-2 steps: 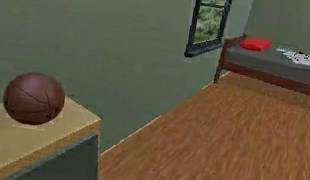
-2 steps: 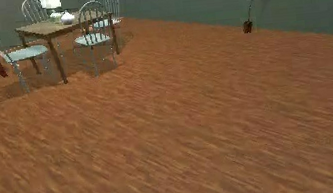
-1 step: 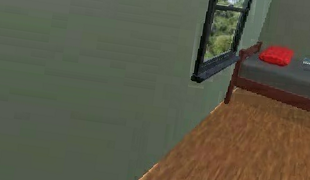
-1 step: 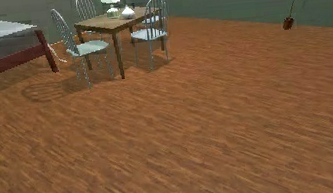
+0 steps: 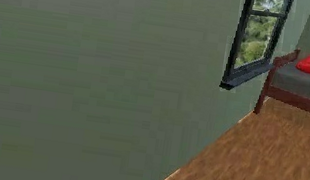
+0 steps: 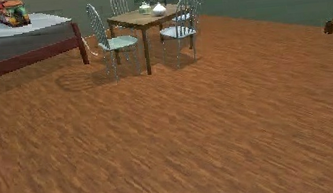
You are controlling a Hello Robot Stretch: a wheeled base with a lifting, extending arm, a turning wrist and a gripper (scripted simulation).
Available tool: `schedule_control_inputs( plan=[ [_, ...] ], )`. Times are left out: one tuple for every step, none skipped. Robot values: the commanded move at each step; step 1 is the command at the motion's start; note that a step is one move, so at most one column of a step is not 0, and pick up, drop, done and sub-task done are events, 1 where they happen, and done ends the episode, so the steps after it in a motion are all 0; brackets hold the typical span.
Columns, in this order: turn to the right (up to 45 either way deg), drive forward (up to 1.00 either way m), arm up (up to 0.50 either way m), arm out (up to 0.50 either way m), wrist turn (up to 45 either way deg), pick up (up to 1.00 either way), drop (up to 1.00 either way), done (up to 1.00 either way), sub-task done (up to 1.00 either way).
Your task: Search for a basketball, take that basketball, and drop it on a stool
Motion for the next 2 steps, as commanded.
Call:
schedule_control_inputs(
  plan=[
    [0.0, 0.20, 0.00, 0.00, 0.0, 0.00, 0.00, 0.00, 0.00],
    [-39.0, 0.00, 0.00, 0.00, 0.0, 0.00, 0.00, 0.00, 0.00]
  ],
)
